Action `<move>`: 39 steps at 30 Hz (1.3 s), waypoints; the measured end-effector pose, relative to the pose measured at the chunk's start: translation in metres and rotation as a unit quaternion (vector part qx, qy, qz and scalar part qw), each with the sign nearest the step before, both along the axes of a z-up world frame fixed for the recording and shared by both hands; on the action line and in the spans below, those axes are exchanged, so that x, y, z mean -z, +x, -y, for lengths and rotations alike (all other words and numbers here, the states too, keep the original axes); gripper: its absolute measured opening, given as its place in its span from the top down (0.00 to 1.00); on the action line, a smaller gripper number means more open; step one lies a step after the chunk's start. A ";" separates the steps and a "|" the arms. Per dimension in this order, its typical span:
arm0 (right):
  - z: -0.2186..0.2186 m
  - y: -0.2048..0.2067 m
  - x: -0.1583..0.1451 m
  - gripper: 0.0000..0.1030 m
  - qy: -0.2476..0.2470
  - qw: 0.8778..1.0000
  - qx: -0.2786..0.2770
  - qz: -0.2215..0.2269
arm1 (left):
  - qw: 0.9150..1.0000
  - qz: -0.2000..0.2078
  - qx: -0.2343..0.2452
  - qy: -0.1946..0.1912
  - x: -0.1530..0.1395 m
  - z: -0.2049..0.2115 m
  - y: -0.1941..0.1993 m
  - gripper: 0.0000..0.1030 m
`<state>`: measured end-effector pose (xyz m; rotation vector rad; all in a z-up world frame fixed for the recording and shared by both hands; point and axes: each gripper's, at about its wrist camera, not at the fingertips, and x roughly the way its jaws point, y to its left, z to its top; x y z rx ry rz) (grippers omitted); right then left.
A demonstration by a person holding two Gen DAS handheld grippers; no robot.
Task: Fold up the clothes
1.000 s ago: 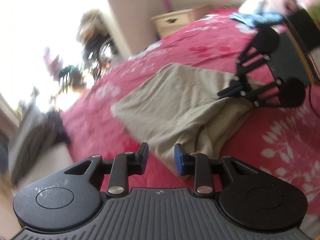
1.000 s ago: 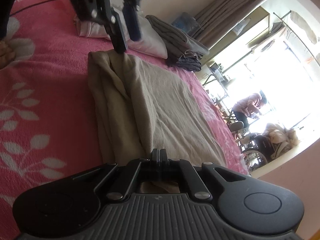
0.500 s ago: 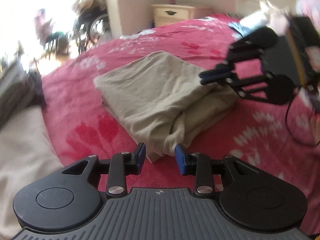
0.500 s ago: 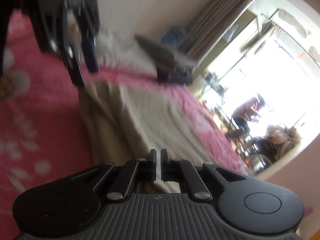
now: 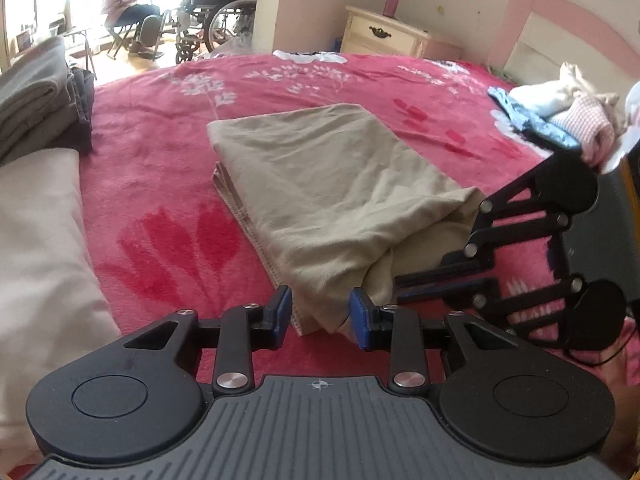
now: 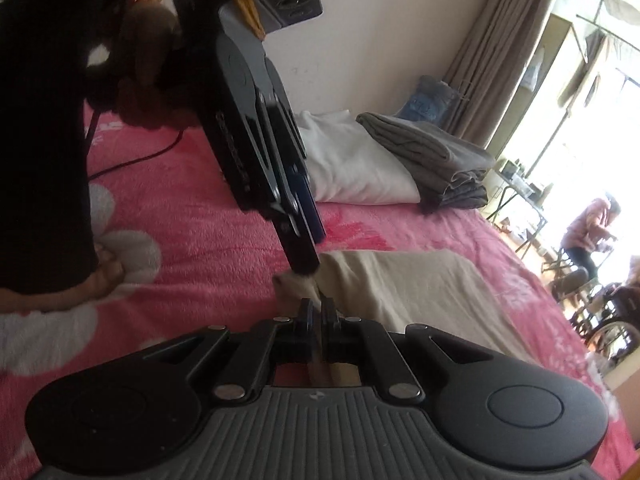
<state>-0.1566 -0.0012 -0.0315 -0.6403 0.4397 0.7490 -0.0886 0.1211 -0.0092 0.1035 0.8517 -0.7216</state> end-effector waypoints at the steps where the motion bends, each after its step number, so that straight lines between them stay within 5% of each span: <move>1: -0.001 0.000 0.001 0.96 0.002 1.000 0.005 -0.001 | 1.000 -0.002 0.001 -0.007 0.000 0.000 0.001 0.72; 6: -0.004 0.011 0.007 0.96 0.009 0.999 0.030 -0.022 | 1.000 -0.010 0.003 -0.012 0.003 0.001 0.004 0.73; 10: 0.003 0.008 0.002 0.96 0.031 0.998 0.034 -0.037 | 1.000 -0.001 -0.011 -0.005 0.004 0.000 0.003 0.89; 16: -0.002 0.014 0.012 0.96 0.024 0.998 0.049 -0.034 | 1.000 0.015 -0.008 -0.004 -0.002 0.002 -0.002 0.97; 31: 0.006 0.027 0.005 0.97 0.110 0.985 0.119 -0.058 | 0.999 0.036 -0.014 -0.010 -0.009 -0.001 -0.007 0.98; 39: -0.002 0.043 0.017 0.96 0.074 0.980 0.178 -0.047 | 0.999 0.039 -0.006 -0.010 -0.006 0.001 -0.008 0.98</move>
